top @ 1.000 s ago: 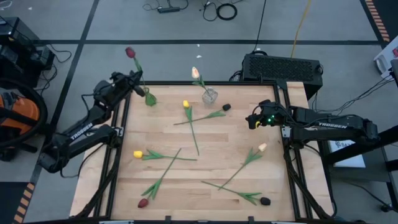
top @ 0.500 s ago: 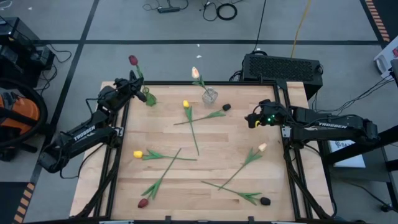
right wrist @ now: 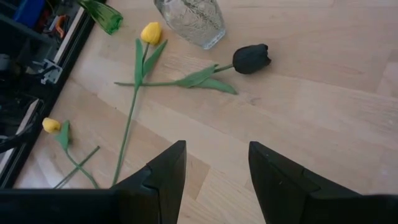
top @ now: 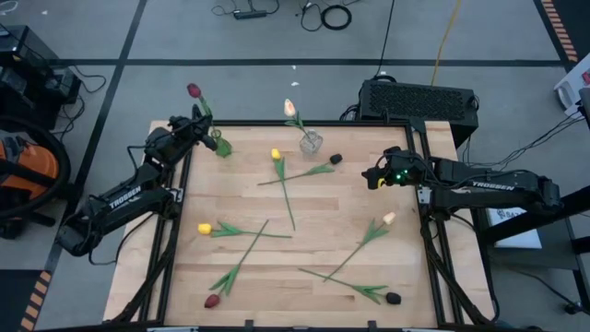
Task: Sort flowers into vase by color
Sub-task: Put the top red tulip into the green vase
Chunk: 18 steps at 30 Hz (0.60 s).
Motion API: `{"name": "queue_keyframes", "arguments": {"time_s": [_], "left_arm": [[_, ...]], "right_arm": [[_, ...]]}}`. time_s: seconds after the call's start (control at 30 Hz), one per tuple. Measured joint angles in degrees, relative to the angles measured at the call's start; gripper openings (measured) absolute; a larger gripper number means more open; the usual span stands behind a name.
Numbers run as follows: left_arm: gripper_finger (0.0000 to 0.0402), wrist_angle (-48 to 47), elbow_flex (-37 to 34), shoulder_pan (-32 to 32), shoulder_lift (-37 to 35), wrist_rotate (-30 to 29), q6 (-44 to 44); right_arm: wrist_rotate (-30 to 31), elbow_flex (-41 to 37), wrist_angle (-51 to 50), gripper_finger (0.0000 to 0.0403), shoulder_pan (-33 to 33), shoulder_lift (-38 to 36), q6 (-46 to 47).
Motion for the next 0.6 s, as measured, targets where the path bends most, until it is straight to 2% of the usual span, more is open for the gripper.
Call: {"name": "queue_keyframes", "arguments": {"time_s": [0.33,0.6], "left_arm": [[0.0047,-0.2,0.0,0.0,0.0,-0.1,0.3],[0.0132,0.0,0.0,0.0,0.0,0.0,0.3]], "right_arm": [[0.2,0.0,0.0,0.0167,0.0,0.0,0.3],[0.3,0.0,0.0,0.0167,0.0,0.0,0.3]]}}
